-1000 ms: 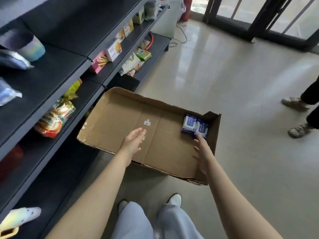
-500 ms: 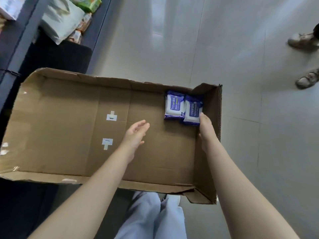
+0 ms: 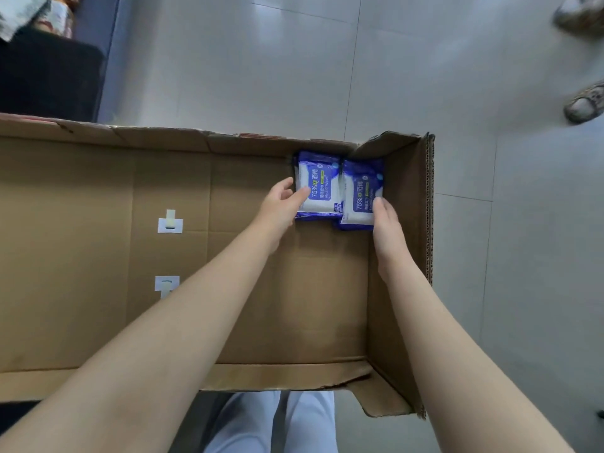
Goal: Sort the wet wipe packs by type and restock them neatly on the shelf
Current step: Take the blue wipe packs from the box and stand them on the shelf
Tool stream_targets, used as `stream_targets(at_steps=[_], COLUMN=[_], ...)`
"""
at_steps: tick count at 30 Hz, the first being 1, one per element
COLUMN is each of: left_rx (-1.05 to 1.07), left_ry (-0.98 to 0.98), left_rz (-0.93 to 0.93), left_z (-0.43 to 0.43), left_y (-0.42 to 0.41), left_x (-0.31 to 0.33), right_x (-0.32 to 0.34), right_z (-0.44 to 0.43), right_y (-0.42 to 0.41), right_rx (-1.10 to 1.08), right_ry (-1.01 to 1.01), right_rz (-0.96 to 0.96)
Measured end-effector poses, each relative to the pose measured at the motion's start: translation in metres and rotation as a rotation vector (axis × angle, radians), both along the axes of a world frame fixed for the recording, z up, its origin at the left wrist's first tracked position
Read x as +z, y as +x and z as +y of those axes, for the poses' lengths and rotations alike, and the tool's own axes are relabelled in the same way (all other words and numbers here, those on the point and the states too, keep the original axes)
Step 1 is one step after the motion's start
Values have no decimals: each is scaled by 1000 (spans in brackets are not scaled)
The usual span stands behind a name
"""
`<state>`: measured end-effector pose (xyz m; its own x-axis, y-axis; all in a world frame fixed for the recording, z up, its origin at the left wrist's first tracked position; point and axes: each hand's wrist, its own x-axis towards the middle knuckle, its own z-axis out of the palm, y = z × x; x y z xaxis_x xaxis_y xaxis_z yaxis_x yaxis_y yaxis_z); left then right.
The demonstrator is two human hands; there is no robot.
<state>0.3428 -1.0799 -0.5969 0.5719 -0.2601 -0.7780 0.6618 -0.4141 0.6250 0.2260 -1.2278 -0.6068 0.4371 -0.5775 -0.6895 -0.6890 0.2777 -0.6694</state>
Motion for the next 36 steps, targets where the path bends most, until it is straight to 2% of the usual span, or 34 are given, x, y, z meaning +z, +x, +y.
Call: stream_targets(at_steps=[4, 10, 14, 17, 20, 22, 25, 28, 32, 36], left_rx=[-3, 6, -49, -65, -60, -9, 92, 248, 547, 736], left_ry=[4, 89, 86, 59, 30, -5, -36, -114, -272, -357], left_rz=[15, -82, -58, -28, -17, 6, -34, -65, -102, -167], left_z=[-6, 4, 13, 23, 35, 45, 60, 80, 114, 161], left_y=[2, 4, 7, 3, -4, -8, -12, -20, -49, -106], left_x=[-8, -23, -30, -35, -32, -24, 8, 62, 164, 281], right_x=[-8, -11, -11, -16, -15, -7, 20, 67, 160, 271], right_z=[-3, -1, 7, 16, 26, 33, 42, 52, 73, 110], right_y=[1, 3, 7, 5, 2, 0, -1, -3, -12, -28], right_rx=[13, -77, -98, -141, -229, -255, -241, -242, -150, -94], right_ry=[25, 76, 31, 92, 194, 186, 184, 317, 488, 542], right_rz=[12, 37, 103, 154, 101, 62, -59, -289, -476, -539])
